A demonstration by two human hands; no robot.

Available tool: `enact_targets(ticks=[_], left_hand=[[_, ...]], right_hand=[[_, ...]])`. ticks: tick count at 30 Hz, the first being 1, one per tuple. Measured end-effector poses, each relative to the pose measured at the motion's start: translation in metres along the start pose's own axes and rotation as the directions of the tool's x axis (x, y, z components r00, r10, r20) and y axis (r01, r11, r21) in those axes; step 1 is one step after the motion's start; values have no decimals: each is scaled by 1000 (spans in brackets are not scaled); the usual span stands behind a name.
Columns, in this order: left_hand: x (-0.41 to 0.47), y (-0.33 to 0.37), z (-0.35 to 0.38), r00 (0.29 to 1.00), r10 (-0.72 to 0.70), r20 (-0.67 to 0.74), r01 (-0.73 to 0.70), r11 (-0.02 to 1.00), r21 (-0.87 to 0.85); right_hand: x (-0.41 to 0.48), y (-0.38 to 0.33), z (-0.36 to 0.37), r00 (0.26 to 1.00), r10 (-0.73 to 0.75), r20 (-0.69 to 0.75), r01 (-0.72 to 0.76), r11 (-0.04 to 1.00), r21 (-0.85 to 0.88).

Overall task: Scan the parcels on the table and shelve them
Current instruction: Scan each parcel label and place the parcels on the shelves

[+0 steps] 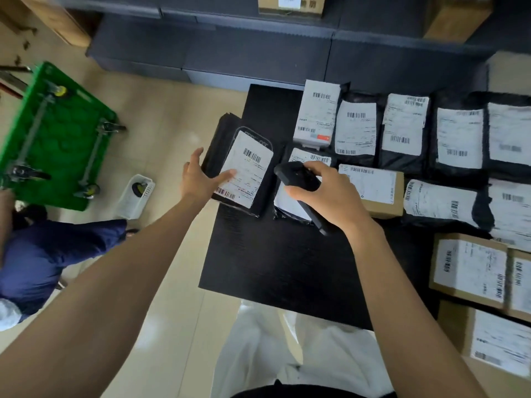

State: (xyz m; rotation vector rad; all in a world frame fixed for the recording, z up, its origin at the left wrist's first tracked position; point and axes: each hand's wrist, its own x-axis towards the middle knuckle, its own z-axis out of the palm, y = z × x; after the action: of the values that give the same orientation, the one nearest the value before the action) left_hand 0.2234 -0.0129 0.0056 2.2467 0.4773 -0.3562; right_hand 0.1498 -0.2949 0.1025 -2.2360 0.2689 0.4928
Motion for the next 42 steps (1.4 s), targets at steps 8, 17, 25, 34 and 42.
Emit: enact_targets(ticks=[8, 17, 25, 34, 42], left_hand=[[1, 72, -75, 929, 344, -134, -341, 939, 48], [-10, 147, -117, 810, 545, -217, -556, 831, 13], [-15, 162, -122, 765, 601, -230, -621, 783, -17], [-12, 148, -138, 746, 636, -197, -644, 765, 29], [-18, 131, -151, 738, 654, -167, -657, 753, 45]], right_hand=[[-33, -51, -5, 985, -67, -161, 72, 997, 30], [-62, -87, -18, 937, -77, -341, 120, 987, 107], [-74, -106, -9, 912, -52, -406, 147, 967, 207], [-80, -121, 16, 913, -47, -405, 177, 940, 290], [-88, -124, 41, 904, -47, -426, 211, 913, 348]])
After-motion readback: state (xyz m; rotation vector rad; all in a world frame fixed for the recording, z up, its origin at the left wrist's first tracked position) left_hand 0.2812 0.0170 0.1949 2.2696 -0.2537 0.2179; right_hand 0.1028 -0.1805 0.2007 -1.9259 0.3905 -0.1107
